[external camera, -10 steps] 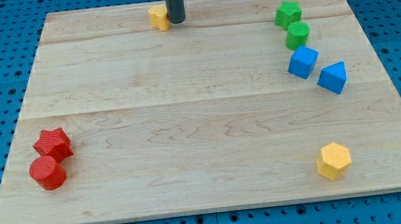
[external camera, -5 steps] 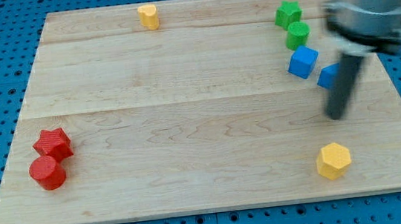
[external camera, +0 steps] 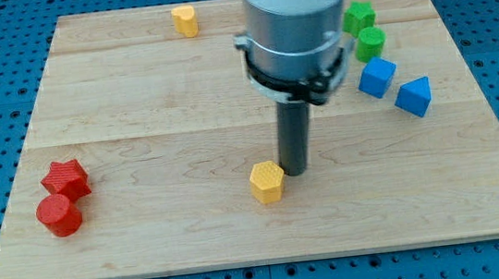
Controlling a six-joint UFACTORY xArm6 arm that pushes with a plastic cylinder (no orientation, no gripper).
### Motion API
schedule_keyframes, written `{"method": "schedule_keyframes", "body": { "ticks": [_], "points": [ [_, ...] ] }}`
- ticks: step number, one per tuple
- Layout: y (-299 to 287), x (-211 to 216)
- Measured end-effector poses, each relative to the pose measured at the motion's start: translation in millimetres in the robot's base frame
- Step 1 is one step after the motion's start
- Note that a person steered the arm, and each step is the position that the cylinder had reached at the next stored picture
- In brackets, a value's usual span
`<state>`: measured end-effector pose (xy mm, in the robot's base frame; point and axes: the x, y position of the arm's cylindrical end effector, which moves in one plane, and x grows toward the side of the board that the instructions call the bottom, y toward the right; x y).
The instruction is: Move the hexagon into the heart
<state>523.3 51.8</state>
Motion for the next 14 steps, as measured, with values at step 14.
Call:
{"method": "schedule_keyframes", "body": {
  "ticks": [14],
  "points": [
    [-154, -213]
  ]
}}
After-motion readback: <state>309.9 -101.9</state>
